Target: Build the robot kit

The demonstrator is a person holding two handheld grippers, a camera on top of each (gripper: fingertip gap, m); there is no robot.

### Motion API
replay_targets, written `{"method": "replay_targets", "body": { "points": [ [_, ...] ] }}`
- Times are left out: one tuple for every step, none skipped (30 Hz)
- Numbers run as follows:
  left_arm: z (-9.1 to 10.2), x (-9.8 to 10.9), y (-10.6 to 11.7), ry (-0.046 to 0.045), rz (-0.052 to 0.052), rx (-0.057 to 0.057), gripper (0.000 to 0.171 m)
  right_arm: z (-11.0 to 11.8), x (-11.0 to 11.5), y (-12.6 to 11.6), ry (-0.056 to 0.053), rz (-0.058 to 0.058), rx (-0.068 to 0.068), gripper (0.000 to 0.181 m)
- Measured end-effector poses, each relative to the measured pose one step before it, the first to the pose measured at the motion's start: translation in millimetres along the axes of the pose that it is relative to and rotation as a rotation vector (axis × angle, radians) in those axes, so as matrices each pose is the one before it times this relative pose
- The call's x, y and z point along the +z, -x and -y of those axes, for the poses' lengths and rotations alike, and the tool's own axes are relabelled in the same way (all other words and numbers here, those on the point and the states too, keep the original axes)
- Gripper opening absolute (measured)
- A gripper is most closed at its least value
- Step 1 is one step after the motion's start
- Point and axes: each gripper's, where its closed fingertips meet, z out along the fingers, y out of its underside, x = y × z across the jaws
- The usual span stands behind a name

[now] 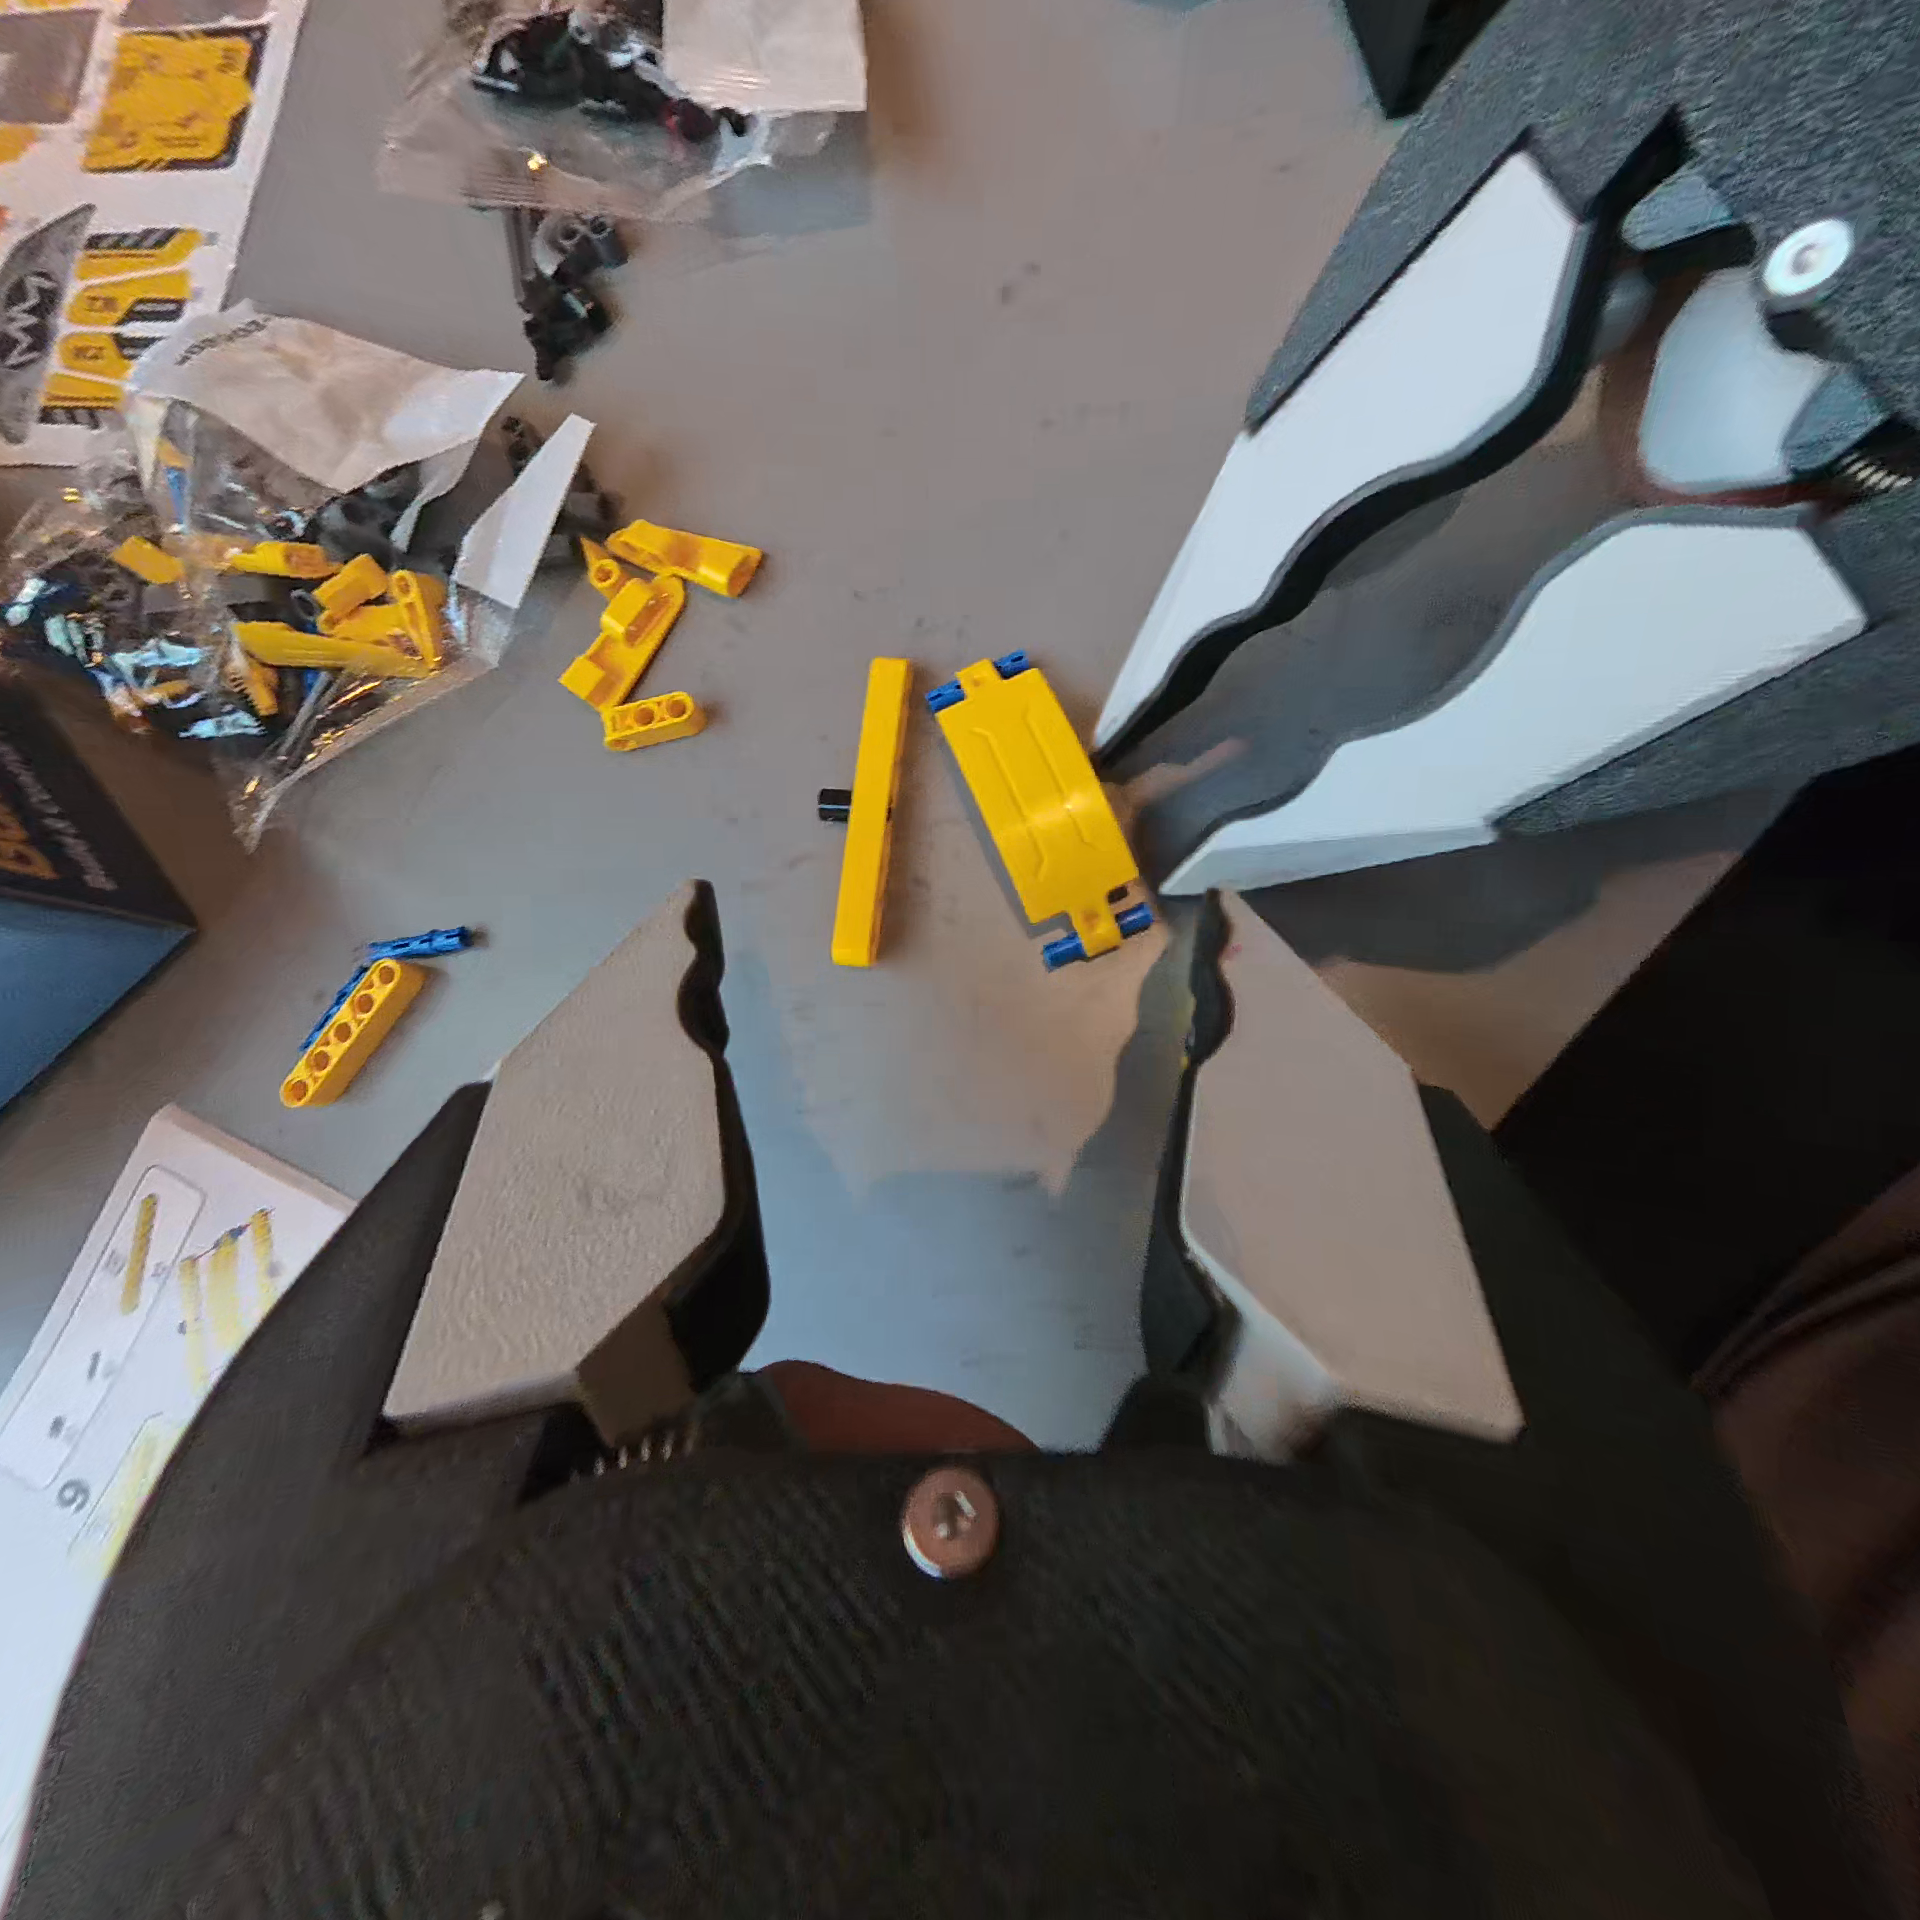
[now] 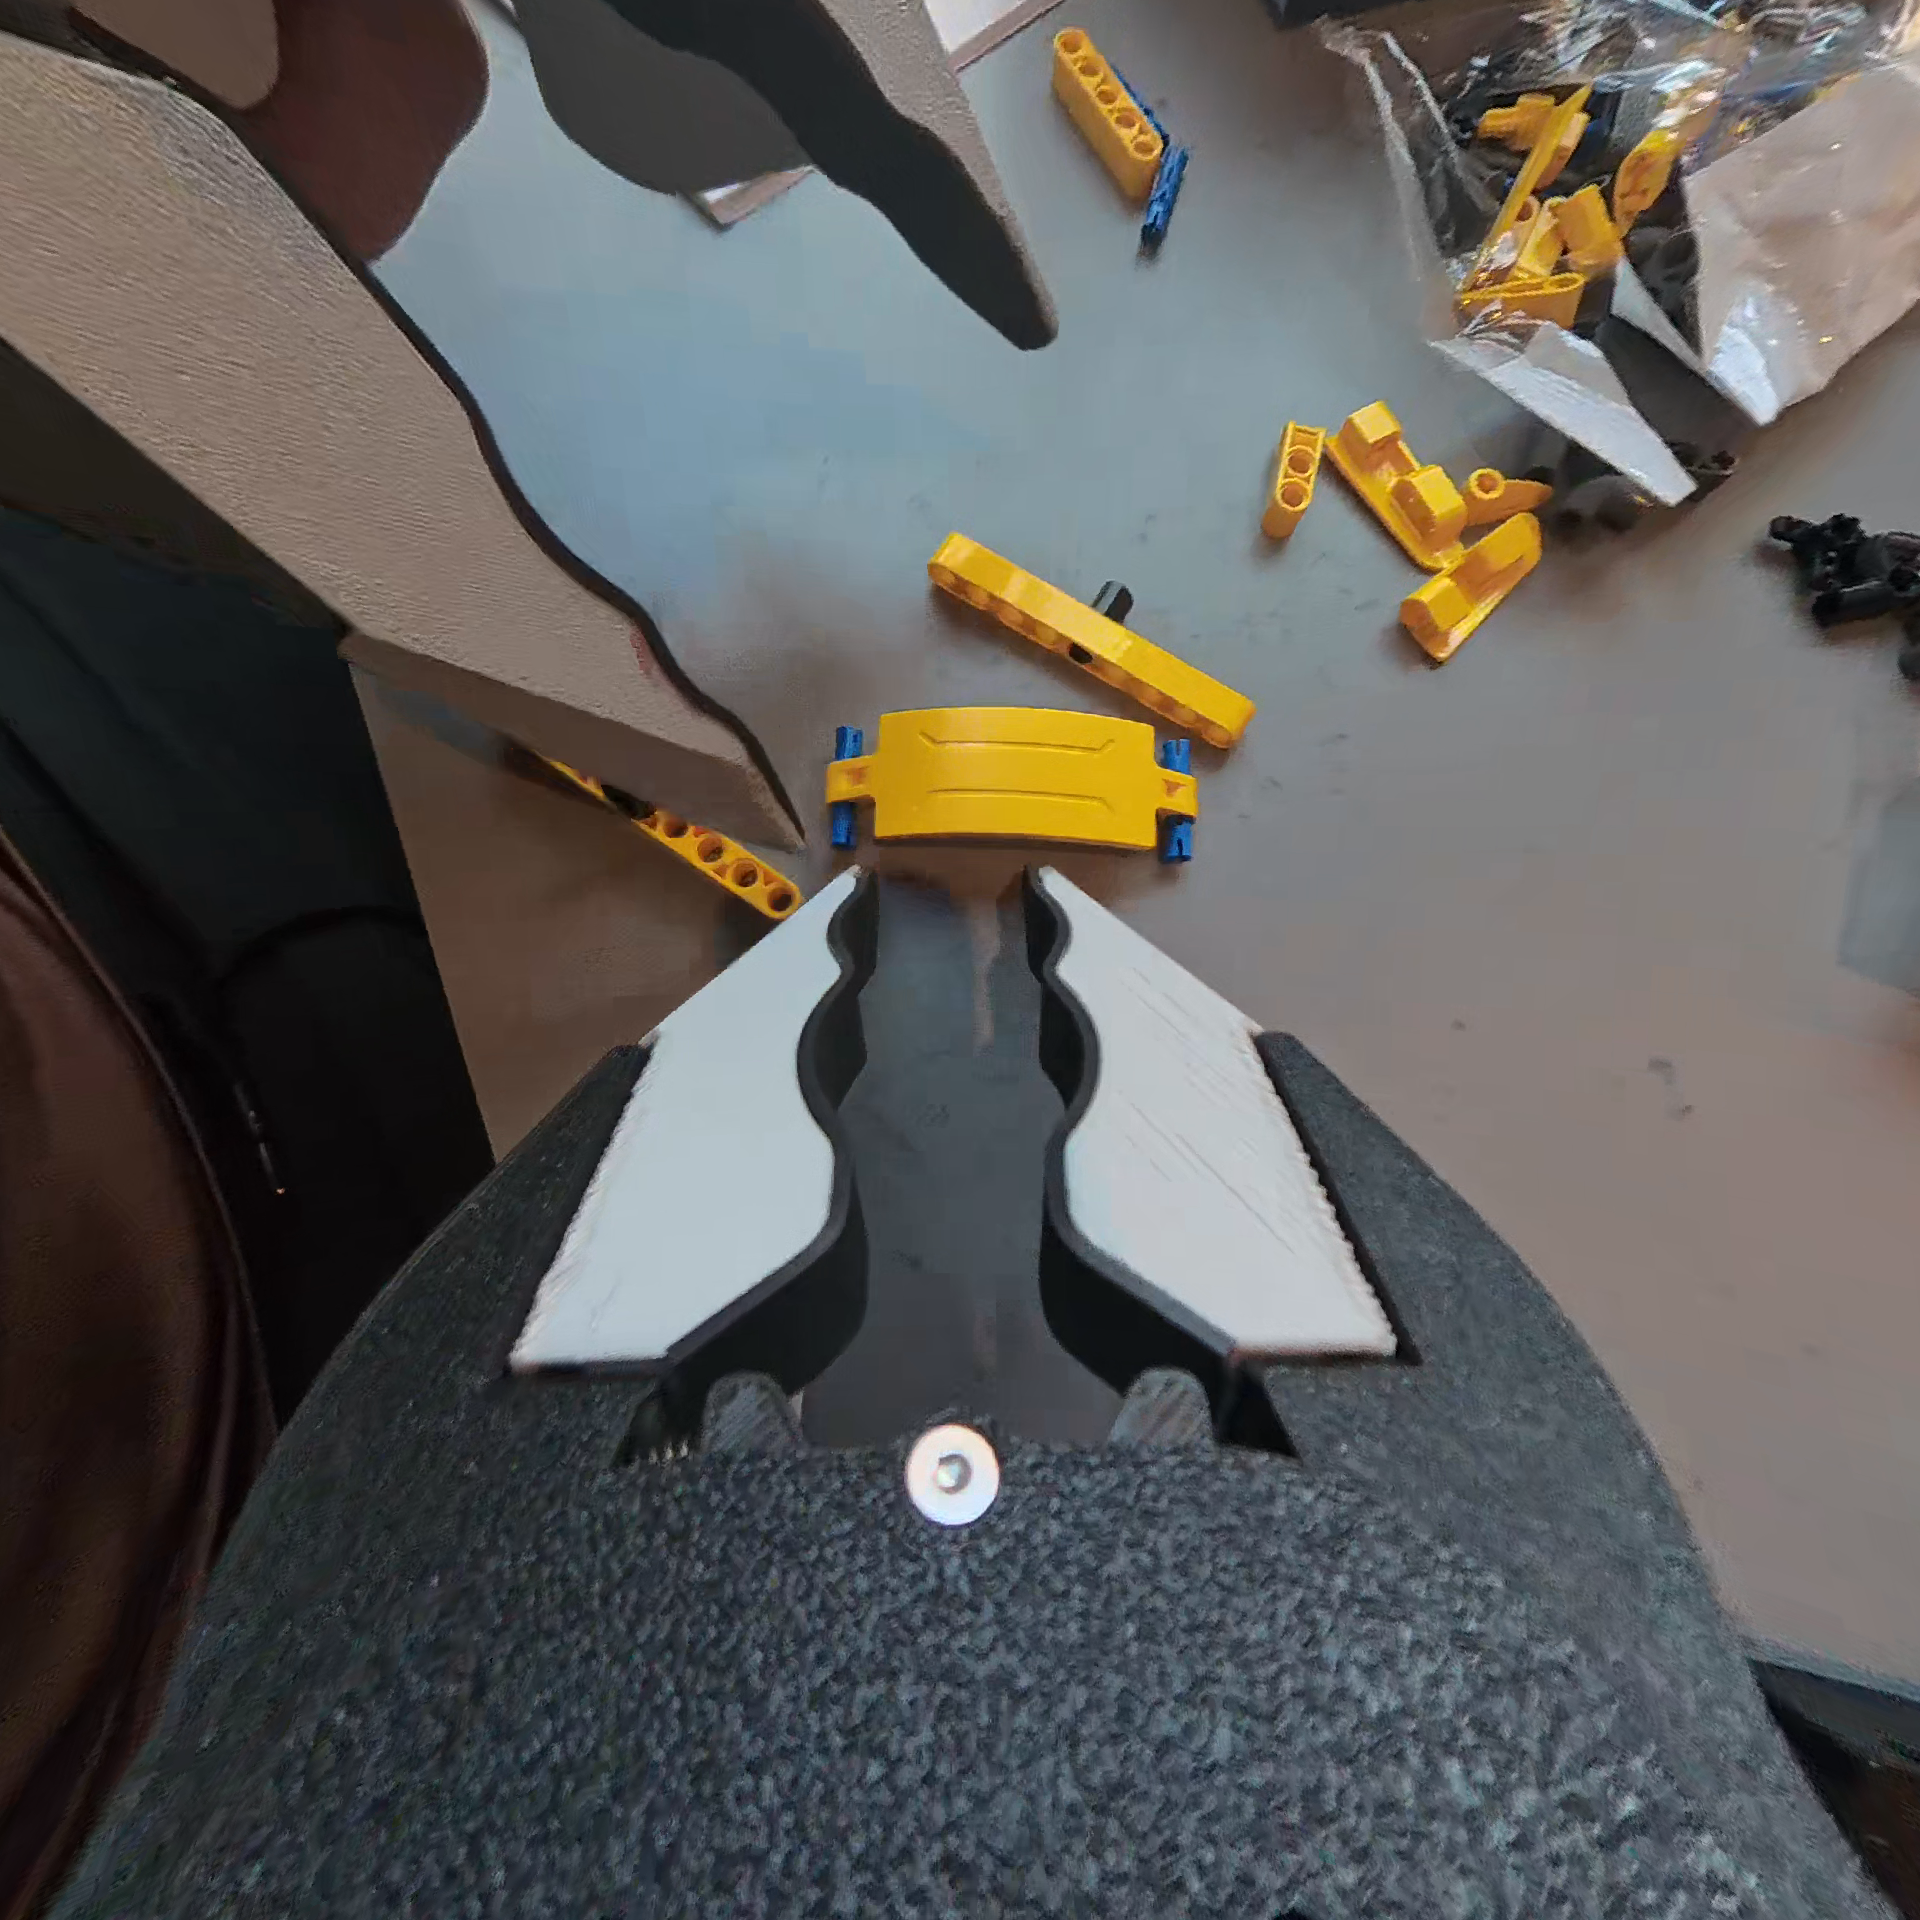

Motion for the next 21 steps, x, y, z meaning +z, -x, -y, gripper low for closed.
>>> {"method": "replay_targets", "body": {
  "points": [
    [-0.48,1.11,-3.45,0.00589,-0.0180,0.0065,0.088,1.10,1.12,2.46,-0.0046,0.0053,-0.0014,0.025],
    [-1.63,1.67,-2.33,0.01159,-0.0109,0.0150,0.085,1.40,0.84,2.57,-0.0053,0.0100,0.0081,0.025],
    [-2.19,1.71,-0.51,0.01388,0.0017,0.0218,0.078,0.23,1.45,1.21,-0.0005,0.0036,0.0056,0.022],
    [-1.75,1.68,0.67,0.01082,0.0123,0.0209,0.072,1.22,0.85,0.79,-0.0092,0.0009,0.0009,0.018],
    [-1.15,1.23,0.87,0.00742,0.0144,0.0154,0.068,0.66,0.64,0.07,-0.0062,-0.0021,-0.0020,0.018],
    [-0.77,0.43,0.11,0.00334,0.0080,0.0094,0.065,0.56,0.56,-0.04,-0.0060,-0.0025,-0.0041,0.017],
    [-0.29,0.01,-0.46,-0.00116,0.0018,0.0037,0.063,0.55,0.45,-0.26,-0.0054,-0.0024,-0.0017,0.018],
    [-0.25,-0.17,0.24,-0.00242,0.0028,-0.0014,0.062,0.47,0.49,-0.18,-0.0039,-0.0009,0.0036,0.017],
    [-0.54,-0.18,1.64,-0.00145,0.0082,-0.0027,0.062,0.65,0.72,-0.18,-0.0032,-0.0027,0.0056,0.017],
    [-0.87,-0.03,1.88,-0.00035,0.0098,-0.0019,0.062,1.01,0.88,-0.48,-0.0023,-0.0068,0.0037,0.017],
    [-1.10,0.24,1.72,0.00120,0.0084,-0.0005,0.062,1.30,1.05,-0.69,-0.0020,-0.0128,-0.0003,0.017],
    [-1.22,0.32,1.84,0.00210,0.0092,-0.0007,0.061,1.14,1.07,-0.28,-0.0009,-0.0129,-0.0074,0.017],
    [-0.94,0.47,1.10,0.00162,0.0052,-0.0002,0.061,1.52,0.94,-0.25,-0.0029,-0.0154,-0.0104,0.016],
    [-0.39,0.44,0.98,-0.00135,0.0042,-0.0021,0.061,1.19,0.91,-0.09,-0.0013,-0.0151,-0.0133,0.015],
    [-0.40,0.09,0.77,-0.00043,0.0027,-0.0024,0.061,0.78,0.82,0.51,0.0003,-0.0102,-0.0160,0.012],
    [-0.18,0.02,1.00,-0.00069,0.0038,-0.0026,0.061,0.57,0.54,1.11,0.0001,-0.0049,-0.0149,0.009],
    [-0.12,0.08,1.37,-0.00064,0.0058,-0.0018,0.062,0.40,0.32,0.56,0.0003,-0.0043,-0.0093,0.007],
    [-0.33,0.21,1.71,0.00081,0.0082,-0.0007,0.062,0.23,0.28,0.00,0.0001,-0.0036,-0.0032,0.007],
    [-0.41,0.53,2.11,0.00168,0.0112,0.0015,0.062,0.19,0.03,0.00,-0.0004,-0.0002,0.0006,0.007],
    [-0.72,0.63,2.91,0.00312,0.0154,0.0033,0.062,-0.08,0.00,-0.23,-0.0002,0.0011,0.0030,0.007],
    [-0.87,0.81,3.23,0.00352,0.0171,0.0035,0.062,0.01,-0.10,-0.17,-0.0014,0.0030,0.0045,0.007]
  ]
}}
